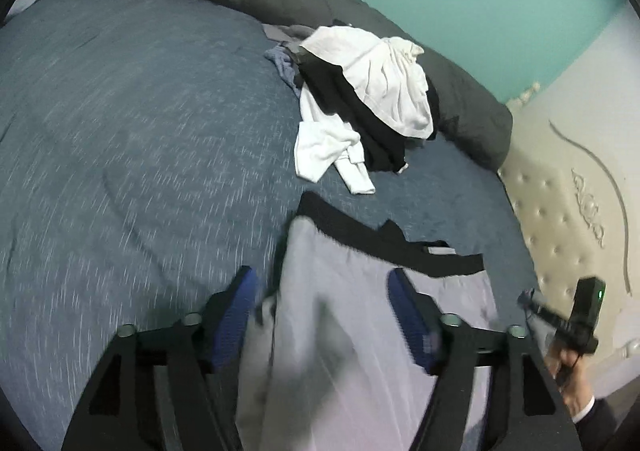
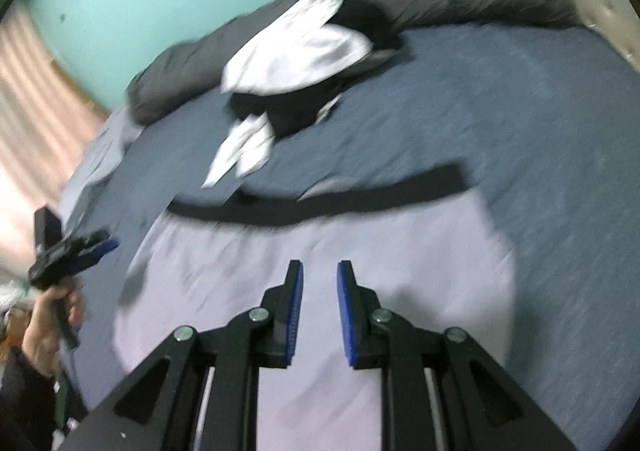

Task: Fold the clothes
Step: 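Open both tools and pull them back from the folded jacket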

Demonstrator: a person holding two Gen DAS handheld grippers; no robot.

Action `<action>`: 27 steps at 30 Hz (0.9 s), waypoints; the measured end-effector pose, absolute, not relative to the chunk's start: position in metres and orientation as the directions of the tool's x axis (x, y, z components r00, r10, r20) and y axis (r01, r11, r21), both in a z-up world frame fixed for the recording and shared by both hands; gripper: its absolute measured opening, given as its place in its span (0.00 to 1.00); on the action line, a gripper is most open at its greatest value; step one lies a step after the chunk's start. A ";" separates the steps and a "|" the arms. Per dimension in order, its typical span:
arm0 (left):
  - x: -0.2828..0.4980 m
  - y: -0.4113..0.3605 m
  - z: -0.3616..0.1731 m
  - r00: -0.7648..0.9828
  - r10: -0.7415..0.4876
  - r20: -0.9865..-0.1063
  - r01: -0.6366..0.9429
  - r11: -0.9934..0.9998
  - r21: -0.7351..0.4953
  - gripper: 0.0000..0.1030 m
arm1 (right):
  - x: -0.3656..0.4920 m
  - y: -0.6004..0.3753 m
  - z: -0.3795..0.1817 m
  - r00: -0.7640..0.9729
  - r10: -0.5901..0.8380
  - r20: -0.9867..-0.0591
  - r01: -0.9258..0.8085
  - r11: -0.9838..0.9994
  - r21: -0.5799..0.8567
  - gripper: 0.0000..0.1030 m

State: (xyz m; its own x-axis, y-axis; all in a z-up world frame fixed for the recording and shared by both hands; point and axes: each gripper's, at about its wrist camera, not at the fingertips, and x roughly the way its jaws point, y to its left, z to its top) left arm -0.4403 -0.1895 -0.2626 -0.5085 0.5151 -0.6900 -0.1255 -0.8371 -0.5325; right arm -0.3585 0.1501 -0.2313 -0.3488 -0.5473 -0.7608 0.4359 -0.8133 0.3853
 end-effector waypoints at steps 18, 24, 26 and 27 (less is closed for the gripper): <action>-0.299 -0.208 -0.286 -0.624 0.446 -0.642 -0.104 -0.861 -0.497 0.92 | -0.238 0.074 -0.308 -0.146 -0.464 -0.874 0.451 -0.817 0.358 0.10; -0.294 -0.209 -0.306 -0.612 0.440 -0.657 -0.067 -0.857 -0.511 0.92 | -0.242 0.063 -0.331 -0.157 -0.397 -0.904 0.449 -0.844 0.293 0.09; -0.292 -0.209 -0.306 -0.627 0.428 -0.651 -0.070 -0.863 -0.500 0.92 | -0.244 0.062 -0.341 -0.153 -0.389 -0.908 0.432 -0.853 0.293 0.09; -0.291 -0.210 -0.306 -0.632 0.426 -0.647 -0.069 -0.863 -0.501 0.92 | -0.244 0.062 -0.345 -0.153 -0.388 -0.909 0.427 -0.855 0.293 0.07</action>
